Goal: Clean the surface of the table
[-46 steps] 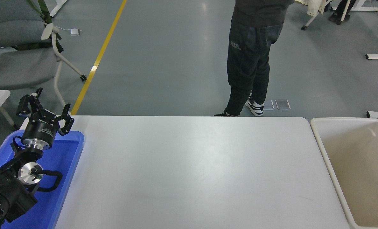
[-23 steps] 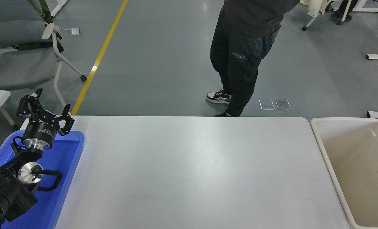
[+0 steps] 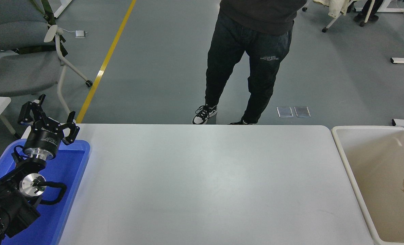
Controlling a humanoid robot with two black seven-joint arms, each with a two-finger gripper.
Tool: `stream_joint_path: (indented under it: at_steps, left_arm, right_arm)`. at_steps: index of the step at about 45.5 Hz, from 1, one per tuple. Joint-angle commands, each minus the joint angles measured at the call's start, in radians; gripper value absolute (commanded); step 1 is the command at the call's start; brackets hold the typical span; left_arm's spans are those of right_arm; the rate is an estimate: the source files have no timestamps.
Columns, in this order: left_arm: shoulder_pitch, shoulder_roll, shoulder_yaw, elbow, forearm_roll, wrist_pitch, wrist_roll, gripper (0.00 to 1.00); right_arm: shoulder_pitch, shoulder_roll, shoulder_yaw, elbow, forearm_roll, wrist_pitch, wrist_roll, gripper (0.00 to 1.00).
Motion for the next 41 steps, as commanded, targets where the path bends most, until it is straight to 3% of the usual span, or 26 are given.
stream_joint_path:
  at_steps: [1, 18, 30, 41]
  left_arm:
    - [-0.001, 0.0, 0.0, 0.0, 0.0, 0.0, 0.0, 1.0]
    - [-0.001, 0.0, 0.0, -0.001, 0.0, 0.0, 0.0, 1.0]
    - [-0.001, 0.0, 0.0, 0.0, 0.0, 0.0, 0.0, 1.0]
    - [-0.001, 0.0, 0.0, 0.0, 0.0, 0.0, 0.0, 1.0]
  right_arm:
    - [-0.009, 0.007, -0.014, 0.002, 0.0, -0.041, -0.001, 0.98]
    - [-0.002, 0.018, 0.042, 0.002, 0.012, -0.039, -0.001, 0.98]
    - [0.012, 0.003, 0.113, 0.005, 0.173, 0.04, -0.005, 0.98]
    - [0.018, -0.063, 0.564, 0.104, 0.279, 0.094, -0.001, 0.98]
